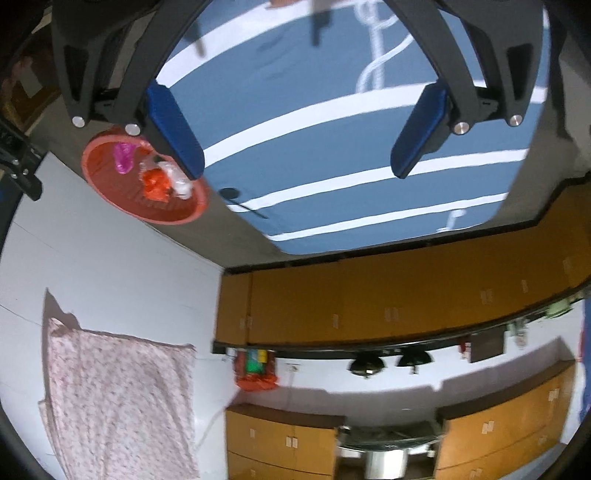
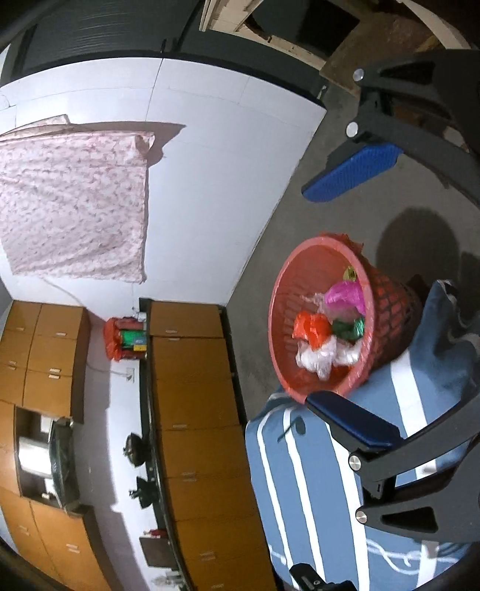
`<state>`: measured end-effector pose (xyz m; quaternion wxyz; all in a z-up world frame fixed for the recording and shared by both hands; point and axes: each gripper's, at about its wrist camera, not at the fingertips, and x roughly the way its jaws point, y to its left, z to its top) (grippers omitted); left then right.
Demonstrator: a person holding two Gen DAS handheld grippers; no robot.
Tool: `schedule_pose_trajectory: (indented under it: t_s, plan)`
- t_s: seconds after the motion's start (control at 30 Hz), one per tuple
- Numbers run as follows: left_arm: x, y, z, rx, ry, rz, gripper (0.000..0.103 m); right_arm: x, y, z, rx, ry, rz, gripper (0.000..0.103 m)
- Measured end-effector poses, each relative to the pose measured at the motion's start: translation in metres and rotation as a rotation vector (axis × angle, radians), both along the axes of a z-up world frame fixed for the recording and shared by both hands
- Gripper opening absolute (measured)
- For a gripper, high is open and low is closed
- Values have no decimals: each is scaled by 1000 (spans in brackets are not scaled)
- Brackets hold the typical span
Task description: Collect trash
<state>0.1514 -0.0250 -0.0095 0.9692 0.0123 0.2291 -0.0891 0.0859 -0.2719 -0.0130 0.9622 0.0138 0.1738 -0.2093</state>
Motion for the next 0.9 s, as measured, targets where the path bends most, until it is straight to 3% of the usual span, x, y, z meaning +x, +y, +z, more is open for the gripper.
schedule_pose_trajectory:
  t_s: [0.3,0.9]
  plan:
    - [-57,25,11,62,-79,85,99,-27,38,0,1,1,107,101]
    - [-101,38,1,84,-68,108,99,-51,60,-16,34,43,141,101]
